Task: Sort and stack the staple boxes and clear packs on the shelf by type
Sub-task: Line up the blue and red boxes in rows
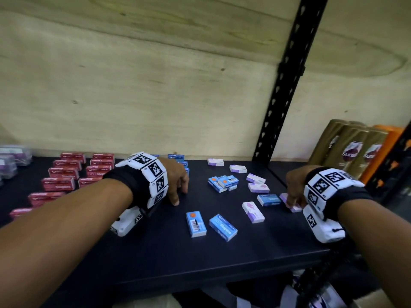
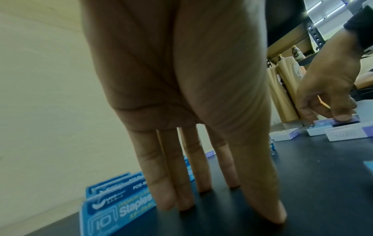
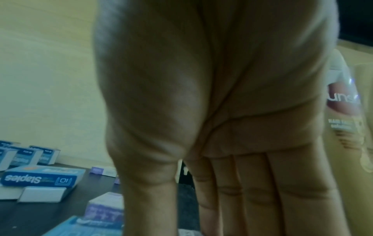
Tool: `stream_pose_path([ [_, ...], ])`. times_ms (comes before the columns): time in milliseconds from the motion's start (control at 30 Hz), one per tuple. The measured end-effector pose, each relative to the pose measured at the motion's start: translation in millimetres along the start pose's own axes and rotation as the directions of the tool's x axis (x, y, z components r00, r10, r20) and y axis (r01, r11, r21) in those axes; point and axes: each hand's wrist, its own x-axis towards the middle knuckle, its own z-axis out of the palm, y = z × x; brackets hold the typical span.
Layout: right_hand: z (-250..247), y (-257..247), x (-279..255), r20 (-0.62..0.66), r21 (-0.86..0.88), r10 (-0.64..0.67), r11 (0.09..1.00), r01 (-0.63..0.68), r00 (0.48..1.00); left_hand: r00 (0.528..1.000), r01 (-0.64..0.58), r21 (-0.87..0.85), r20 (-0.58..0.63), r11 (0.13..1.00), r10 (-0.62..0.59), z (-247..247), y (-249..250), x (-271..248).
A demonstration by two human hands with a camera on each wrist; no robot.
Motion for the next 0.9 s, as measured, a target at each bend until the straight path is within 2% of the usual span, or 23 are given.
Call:
stream_pose_path([
  [33, -5.6, -12.9, -10.5, 0.174, -0.038, 0.014, 0.999, -0.007, 0.985, 1.000, 0.002, -0.001, 0.000, 1.000, -0.002, 0.0, -0.1, -0.5],
  [100, -8.2, -19.0, -17.2, 0.293, 0.097, 0.191, 0.969, -0.228, 0.937, 1.000, 0.001, 0.000, -0.009, 1.000, -0.001, 1.2, 0.2, -1.3],
  [133, -6.8, -20.7, -15.7, 0.309, 0.166, 0.250, 0.936, -0.311, 0.917, 1.000, 0.002, 0.001, -0.018, 1.000, -0.002, 1.8, 0.1, -2.5],
  [200, -5.2, -23.4, -14.9, 0.298, 0.224, 0.297, 0.902, -0.369, 0.907, 0.999, 0.003, 0.004, -0.035, 1.000, -0.003, 3.6, 0.4, -5.3],
  [267, -10.4, -28.4, -18.1, 0.230, 0.222, 0.310, 0.906, -0.360, 0.923, 0.999, 0.005, 0.016, -0.044, 1.000, -0.005, 5.0, 2.4, -8.7],
  [367, -22.9, -49.6, -23.9, -0.009, 0.209, 0.317, 0.928, -0.308, 0.948, 0.998, 0.008, 0.053, -0.065, 0.999, -0.004, 8.5, 6.5, -17.3],
  [433, -32.6, -64.2, -27.3, -0.134, 0.304, 0.269, 0.927, -0.219, 0.954, 0.996, 0.000, 0.051, -0.086, 0.999, 0.004, 11.3, 8.3, -25.5],
  [500, -44.0, -79.3, -29.5, -0.178, 0.434, 0.200, 0.895, -0.106, 0.963, 0.993, -0.007, 0.003, -0.116, 1.000, 0.007, 13.0, 10.6, -35.5],
  [633, -59.5, -108.2, -28.7, -0.120, 0.535, 0.046, 0.844, 0.026, 0.992, 0.994, -0.024, -0.059, -0.109, 0.998, 0.017, 19.2, 20.9, -51.6],
  [733, -67.3, -123.5, -33.5, -0.001, 0.608, -0.052, 0.793, 0.042, 0.999, 0.999, -0.042, -0.067, -0.038, 0.997, 0.039, 24.4, 29.6, -57.3],
  [900, -71.3, -144.5, -43.9, 0.090, 0.605, -0.109, 0.796, 0.032, 0.990, 0.999, -0.030, -0.073, 0.034, 0.997, 0.032, 26.8, 39.7, -64.7],
])
